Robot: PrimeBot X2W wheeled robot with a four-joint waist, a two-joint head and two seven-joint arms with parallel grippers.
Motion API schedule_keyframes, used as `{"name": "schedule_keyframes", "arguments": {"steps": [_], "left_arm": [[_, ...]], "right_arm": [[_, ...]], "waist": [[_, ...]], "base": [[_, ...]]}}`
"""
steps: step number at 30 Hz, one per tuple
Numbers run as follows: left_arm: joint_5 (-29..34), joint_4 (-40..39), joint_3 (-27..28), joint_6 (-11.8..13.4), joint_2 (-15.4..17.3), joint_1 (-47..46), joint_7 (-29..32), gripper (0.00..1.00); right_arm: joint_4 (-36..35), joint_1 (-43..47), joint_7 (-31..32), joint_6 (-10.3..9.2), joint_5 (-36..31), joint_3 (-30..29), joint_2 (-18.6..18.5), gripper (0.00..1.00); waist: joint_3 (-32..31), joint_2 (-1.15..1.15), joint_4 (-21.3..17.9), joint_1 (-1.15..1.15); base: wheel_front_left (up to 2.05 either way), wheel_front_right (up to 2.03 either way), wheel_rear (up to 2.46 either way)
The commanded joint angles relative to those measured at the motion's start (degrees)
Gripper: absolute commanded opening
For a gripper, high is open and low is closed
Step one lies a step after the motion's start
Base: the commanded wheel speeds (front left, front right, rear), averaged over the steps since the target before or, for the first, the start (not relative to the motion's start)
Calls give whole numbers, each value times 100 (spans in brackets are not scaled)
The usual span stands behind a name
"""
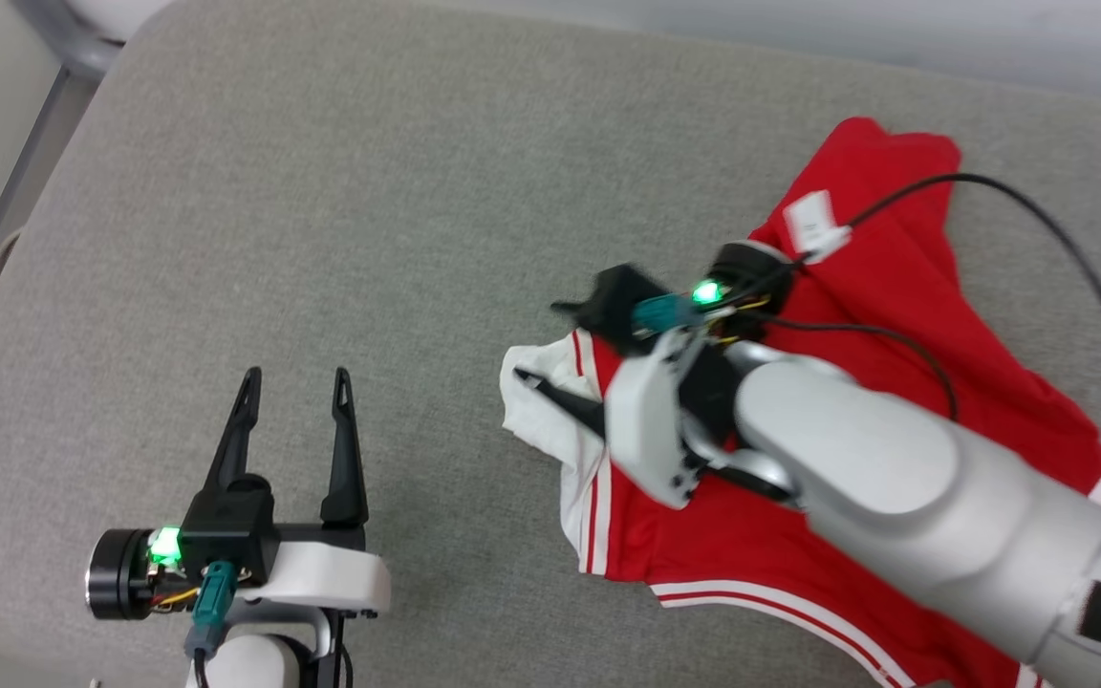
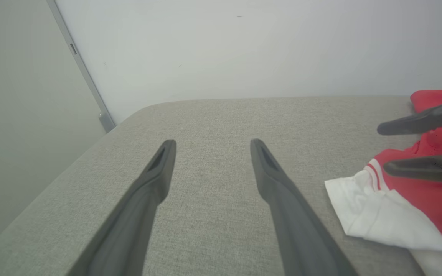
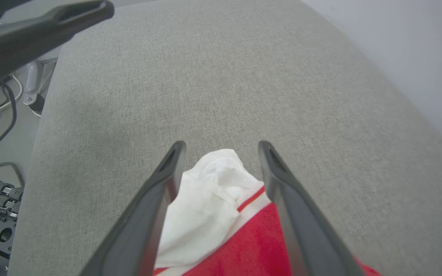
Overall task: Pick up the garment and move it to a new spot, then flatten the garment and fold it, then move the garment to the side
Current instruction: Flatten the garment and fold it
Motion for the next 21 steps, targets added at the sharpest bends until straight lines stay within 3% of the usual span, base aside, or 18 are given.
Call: {"name": "schedule_keyframes", "arguments": {"steps": [1, 7, 11, 12, 17, 21], "left_arm": [[35, -22, 33, -1, 40, 94, -13, 100], [50, -71, 138, -6, 137, 334, -13, 100], [34, -117, 214, 20, 183, 504, -13, 100], [34, -117, 214, 20, 183, 504, -13, 100], [47, -138, 257, 33, 231, 699, -13, 100], [55, -156, 268, 31, 265, 837, -13, 100]], "right_arm": [[-97, 121, -237, -9, 15, -128, -172, 100], [-350, 623, -1143, -9, -286, -1038, -857, 100], [-519, 1214, -1429, -9, -631, -1841, -1181, 100], [-519, 1214, -1429, -9, -631, -1841, -1181, 100], [-888, 2070, -1405, -9, -1061, -2976, -1497, 100], [-1338, 2710, -1028, -9, -1384, -3856, -1741, 100]], "waist": [[-194, 0, -157, 0], [-543, 0, -406, 0], [-699, 0, -575, 0], [-699, 0, -575, 0], [-888, 0, -731, 0], [-1006, 0, -830, 0]], "base": [[0, 0, 0], [0, 0, 0], [0, 0, 0], [0, 0, 0], [0, 0, 0], [0, 0, 0]]}}
